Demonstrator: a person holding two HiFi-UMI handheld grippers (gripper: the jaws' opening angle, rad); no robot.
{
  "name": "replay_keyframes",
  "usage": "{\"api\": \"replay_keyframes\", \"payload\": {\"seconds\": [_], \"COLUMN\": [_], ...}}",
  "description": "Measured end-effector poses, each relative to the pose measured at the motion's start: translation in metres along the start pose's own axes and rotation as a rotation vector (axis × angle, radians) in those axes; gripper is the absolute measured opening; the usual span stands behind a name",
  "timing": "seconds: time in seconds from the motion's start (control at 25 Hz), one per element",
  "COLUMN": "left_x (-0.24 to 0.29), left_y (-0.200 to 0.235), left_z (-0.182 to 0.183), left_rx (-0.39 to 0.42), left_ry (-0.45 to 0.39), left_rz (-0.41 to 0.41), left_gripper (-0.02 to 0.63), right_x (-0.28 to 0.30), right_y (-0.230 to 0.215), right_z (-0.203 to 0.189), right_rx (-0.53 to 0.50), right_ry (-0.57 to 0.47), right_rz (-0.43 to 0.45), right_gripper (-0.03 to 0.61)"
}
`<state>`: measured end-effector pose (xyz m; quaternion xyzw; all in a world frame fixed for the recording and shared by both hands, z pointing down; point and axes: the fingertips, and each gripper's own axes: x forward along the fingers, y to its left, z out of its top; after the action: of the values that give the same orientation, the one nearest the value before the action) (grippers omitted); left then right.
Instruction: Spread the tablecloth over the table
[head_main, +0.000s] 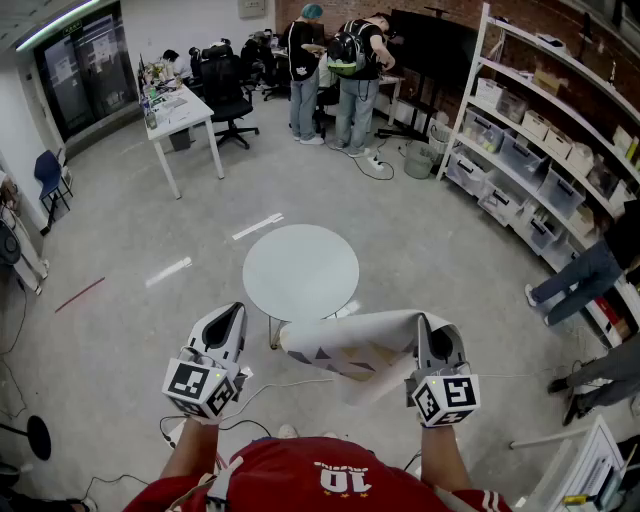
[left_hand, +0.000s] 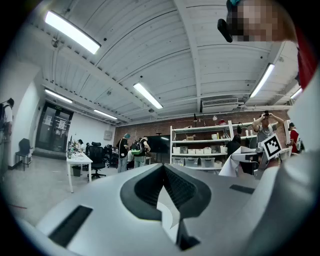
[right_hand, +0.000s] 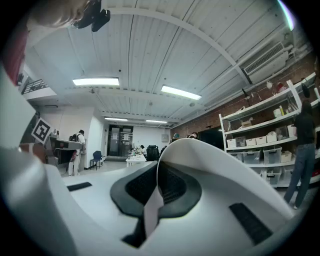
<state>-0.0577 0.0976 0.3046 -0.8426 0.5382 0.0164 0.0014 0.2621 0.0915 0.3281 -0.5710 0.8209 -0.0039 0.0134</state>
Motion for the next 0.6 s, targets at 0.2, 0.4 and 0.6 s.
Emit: {"api": "replay_keyframes", "payload": {"seconds": [0.2,0.4,0.6], "left_x": [0.009,0.009,0.011], "left_y": [0.005,0.008,0.017], "left_z": [-0.002,-0.005,-0.004], "left_rx": [-0.003,-0.007,-0.015], "left_ry": [-0.009,0.002,0.004], "left_rz": [-0.011,-0.017,-0.03], "left_gripper": [0.002,0.002,0.002], "right_x": [0.009,0.013,0.017], "right_y": [0.003,0.008,0.013], "right_z": [0.005,0.001,0.005], "right_rx": [-0.017,-0.043,-0.054], "right_ry": [-0.008,-0.004,-0.005], "right_rz": [0.012,0.015,0.013], "right_gripper": [0.014,0.014,0.014]}}
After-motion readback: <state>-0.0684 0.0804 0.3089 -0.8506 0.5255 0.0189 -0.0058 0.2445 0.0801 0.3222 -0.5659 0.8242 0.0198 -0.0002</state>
